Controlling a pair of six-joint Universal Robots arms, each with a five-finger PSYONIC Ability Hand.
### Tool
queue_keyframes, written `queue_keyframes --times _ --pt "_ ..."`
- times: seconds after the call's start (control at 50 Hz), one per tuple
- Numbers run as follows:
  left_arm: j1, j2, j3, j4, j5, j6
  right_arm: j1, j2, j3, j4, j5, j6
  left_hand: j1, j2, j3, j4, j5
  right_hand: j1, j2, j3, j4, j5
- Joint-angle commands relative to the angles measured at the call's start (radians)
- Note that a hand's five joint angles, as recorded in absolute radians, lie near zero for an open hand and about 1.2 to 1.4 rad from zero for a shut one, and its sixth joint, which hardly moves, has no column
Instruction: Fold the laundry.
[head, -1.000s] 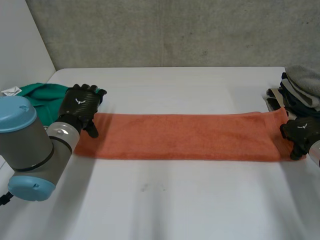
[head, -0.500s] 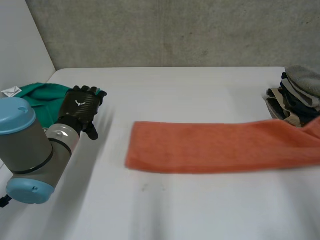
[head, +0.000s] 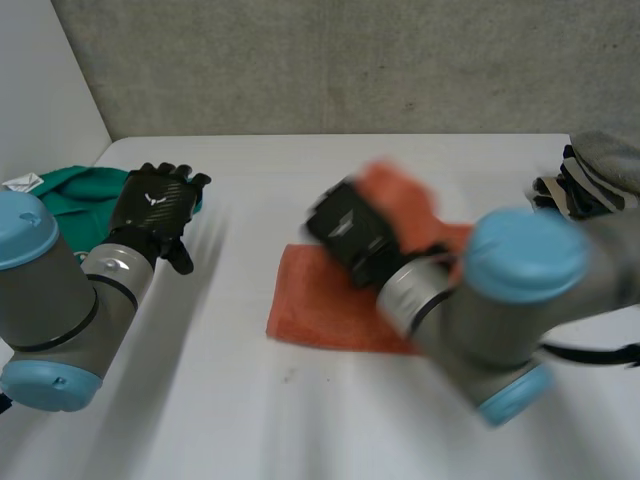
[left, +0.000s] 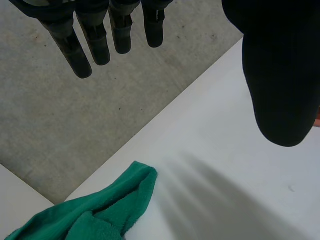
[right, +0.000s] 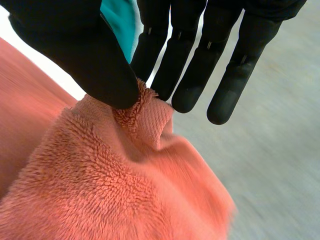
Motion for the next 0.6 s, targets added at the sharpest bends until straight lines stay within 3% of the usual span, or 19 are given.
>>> queue_keyframes --times 0.02,0.04,0.06,0.08,0.14,0.2,0.3,0.48,0.56,0.58,0.6 --pt "-0.005 -0.006 0.001 0.002 0.000 0.000 0.092 0.176 -0.012 -0.002 -0.035 -0.057 0.025 0.007 0.000 0.010 -0.005 0.274 0.214 0.202 0.195 0.235" --pt "-0.007 -0.008 0.001 0.002 0.000 0.001 0.094 0.179 -0.012 -0.002 -0.029 -0.059 0.025 0.007 0.000 0.010 -0.005 0.261 0.201 0.188 0.182 0.221" --pt "-0.008 -0.008 0.003 0.002 0.000 0.001 0.092 0.179 -0.010 -0.002 -0.020 -0.060 0.025 0.007 0.000 0.010 -0.005 -0.047 -0.107 -0.120 -0.126 -0.087" --pt "-0.010 -0.008 0.003 0.002 0.000 0.001 0.083 0.172 0.002 -0.001 0.008 -0.051 0.025 0.007 0.000 0.010 -0.005 -0.524 -0.584 -0.597 -0.603 -0.564" --pt "-0.017 -0.003 0.011 0.003 0.002 0.001 0.081 0.129 0.032 -0.007 0.086 0.004 0.025 0.007 0.000 0.010 -0.005 -0.945 -1.005 -1.018 -1.024 -0.984" --pt "-0.042 0.000 0.024 0.005 0.002 0.001 0.055 0.045 0.063 -0.002 0.131 0.087 0.025 0.007 0.000 0.010 -0.005 -0.947 -1.007 -1.020 -1.026 -0.987" --pt "-0.097 0.000 0.061 0.005 0.000 0.001 -0.128 -0.159 0.176 0.027 0.152 0.286 0.025 0.007 0.000 0.010 -0.005 -0.947 -1.007 -1.020 -1.026 -0.987" --pt "-0.188 -0.014 0.101 0.005 -0.003 0.001 -0.302 -0.167 0.333 0.168 0.152 0.303 0.025 0.007 0.000 0.010 -0.005 -0.947 -1.007 -1.020 -1.026 -0.987" --pt "-0.212 -0.023 0.104 0.005 -0.003 0.001 -0.403 -0.140 0.378 0.168 0.154 0.253 0.025 0.007 0.000 0.010 -0.005 -0.513 -0.573 -0.585 -0.592 -0.552" --pt "-0.215 -0.026 0.106 0.005 -0.003 0.001 -0.438 -0.132 0.384 0.167 0.163 0.215 0.025 0.007 0.000 0.010 -0.005 -0.142 -0.202 -0.215 -0.221 -0.182" --pt "-0.218 -0.027 0.106 0.005 -0.003 0.001 -0.454 -0.132 0.384 0.165 0.166 0.194 0.025 0.007 0.000 0.010 -0.005 0.088 0.028 0.015 0.009 0.049"
